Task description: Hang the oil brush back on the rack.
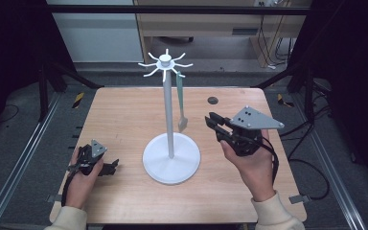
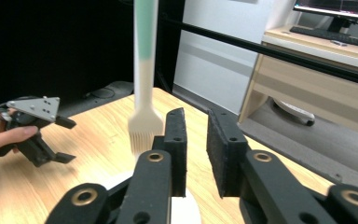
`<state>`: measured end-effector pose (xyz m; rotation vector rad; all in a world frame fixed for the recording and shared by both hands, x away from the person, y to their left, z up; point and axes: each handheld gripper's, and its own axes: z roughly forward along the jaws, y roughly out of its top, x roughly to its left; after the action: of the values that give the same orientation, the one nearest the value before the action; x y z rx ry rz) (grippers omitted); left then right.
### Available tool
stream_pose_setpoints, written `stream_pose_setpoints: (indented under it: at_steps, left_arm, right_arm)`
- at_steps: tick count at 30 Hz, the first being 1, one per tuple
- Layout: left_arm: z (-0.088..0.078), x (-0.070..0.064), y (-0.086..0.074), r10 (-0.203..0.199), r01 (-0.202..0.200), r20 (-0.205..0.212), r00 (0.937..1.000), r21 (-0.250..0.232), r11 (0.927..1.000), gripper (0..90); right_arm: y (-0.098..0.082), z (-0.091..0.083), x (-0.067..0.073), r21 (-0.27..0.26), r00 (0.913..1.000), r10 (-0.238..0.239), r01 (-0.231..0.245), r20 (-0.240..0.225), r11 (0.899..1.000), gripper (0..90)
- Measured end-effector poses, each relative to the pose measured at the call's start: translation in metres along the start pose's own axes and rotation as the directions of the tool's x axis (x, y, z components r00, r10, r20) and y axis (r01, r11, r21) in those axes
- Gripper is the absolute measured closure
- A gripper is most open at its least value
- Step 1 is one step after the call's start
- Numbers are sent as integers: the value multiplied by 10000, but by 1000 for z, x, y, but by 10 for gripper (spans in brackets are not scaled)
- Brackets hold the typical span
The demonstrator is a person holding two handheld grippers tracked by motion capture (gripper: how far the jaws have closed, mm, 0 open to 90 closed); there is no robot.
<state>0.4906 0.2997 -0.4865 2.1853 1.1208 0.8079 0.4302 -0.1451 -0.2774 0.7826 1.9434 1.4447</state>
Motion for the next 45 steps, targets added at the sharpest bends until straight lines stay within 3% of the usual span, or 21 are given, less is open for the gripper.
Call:
stream_pose_setpoints:
  at_steps: [19, 34, 41, 45]
  left_arm:
    - [0, 0, 0, -17, 17, -7, 10000, -14, 10000, 28]
    - [0, 0, 0, 10, -10, -8, 10000, 1, 10000, 28]
    - [0, 0, 0, 13, -13, -8, 10000, 9, 10000, 28]
    - [0, 0, 0, 17, -17, -5, 10000, 3, 10000, 28]
  right_arm:
    - [-10, 2, -5, 484, 9985, 161, -186, 514, 9987, 430]
    - [-17, -4, -9, 525, 9953, 314, -363, 918, 9980, 332]
    - [-27, -5, -14, 544, 9892, 273, -355, 1443, 9979, 191]
    - [-44, -1, -20, 747, 9848, 86, -219, 1733, 9970, 101]
